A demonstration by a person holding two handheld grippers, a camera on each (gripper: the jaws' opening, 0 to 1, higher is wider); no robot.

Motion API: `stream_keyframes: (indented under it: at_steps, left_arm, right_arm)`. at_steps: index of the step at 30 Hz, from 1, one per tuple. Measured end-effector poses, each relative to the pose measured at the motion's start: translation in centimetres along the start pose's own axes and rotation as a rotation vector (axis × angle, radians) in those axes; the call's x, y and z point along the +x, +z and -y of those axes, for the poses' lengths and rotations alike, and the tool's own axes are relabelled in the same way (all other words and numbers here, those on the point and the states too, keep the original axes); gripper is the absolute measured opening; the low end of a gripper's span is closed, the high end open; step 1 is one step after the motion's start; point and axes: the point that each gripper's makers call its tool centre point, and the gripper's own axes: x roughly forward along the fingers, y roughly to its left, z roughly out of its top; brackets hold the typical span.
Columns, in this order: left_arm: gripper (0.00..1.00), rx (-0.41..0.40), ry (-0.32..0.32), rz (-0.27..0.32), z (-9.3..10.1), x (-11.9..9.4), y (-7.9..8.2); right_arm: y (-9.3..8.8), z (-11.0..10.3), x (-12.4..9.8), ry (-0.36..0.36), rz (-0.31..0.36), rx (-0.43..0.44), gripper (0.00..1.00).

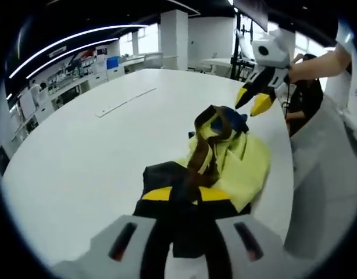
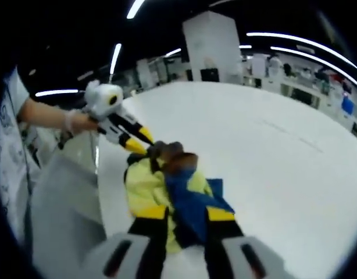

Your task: Fold the garment on the visible template until the final outline fits inside the template.

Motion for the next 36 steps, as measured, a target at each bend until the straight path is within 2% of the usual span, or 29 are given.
stream_keyframes:
  at_steps: [4,5,6,9,11,14,23,31,36]
  left_arm:
    - [0.13,0.018,-0.006,-0.012,0.3,-0.1,0.0]
    - [0.13,0.022,-0.007,-0.014,0.3,-0.1,0.0]
    - [0.14,0.020,-0.010,-0.014,0.3,-0.2,-0.1]
    - [0.14,0.028,-0.010,-0.020,0.3,-0.3,-0.2]
    - [0.14,0.044,-0.009,-0.027,0.4,-0.4,-0.2]
    - [0.14,0.054,-0.007,-0.031,0.3,-0.4,-0.3]
    - [0.14,0.096,-0.013,-0.051,0.3,0.6,0.1]
    - [0.12,0.155,-0.022,-0.054,-0.3,1.9,1.3]
    - [0.11,0.251,-0.052,-0.107,0.1,3.2,0.7]
  right_arm:
    - [-0.2,-0.7,0.6,0.020,-0.007,0.017,0.08]
    - [-0.1,-0.8,0.7,0.022,-0.003,0.017,0.01]
    - [-0.1,-0.8,0.8,0.022,-0.002,0.015,0.00]
    - [0.3,-0.9,0.4,0.020,0.018,0.027,0.00]
    - [1.1,-0.2,-0.5,-0.021,0.057,0.009,0.00]
    - [1.8,0.7,-1.9,-0.057,0.097,0.030,0.00]
    - [2.6,1.6,-4.9,-0.127,0.158,0.019,0.00]
    - [3.1,1.2,-5.7,-0.144,0.189,0.021,0.00]
    - [3.4,1.6,-5.9,-0.155,0.204,0.026,0.00]
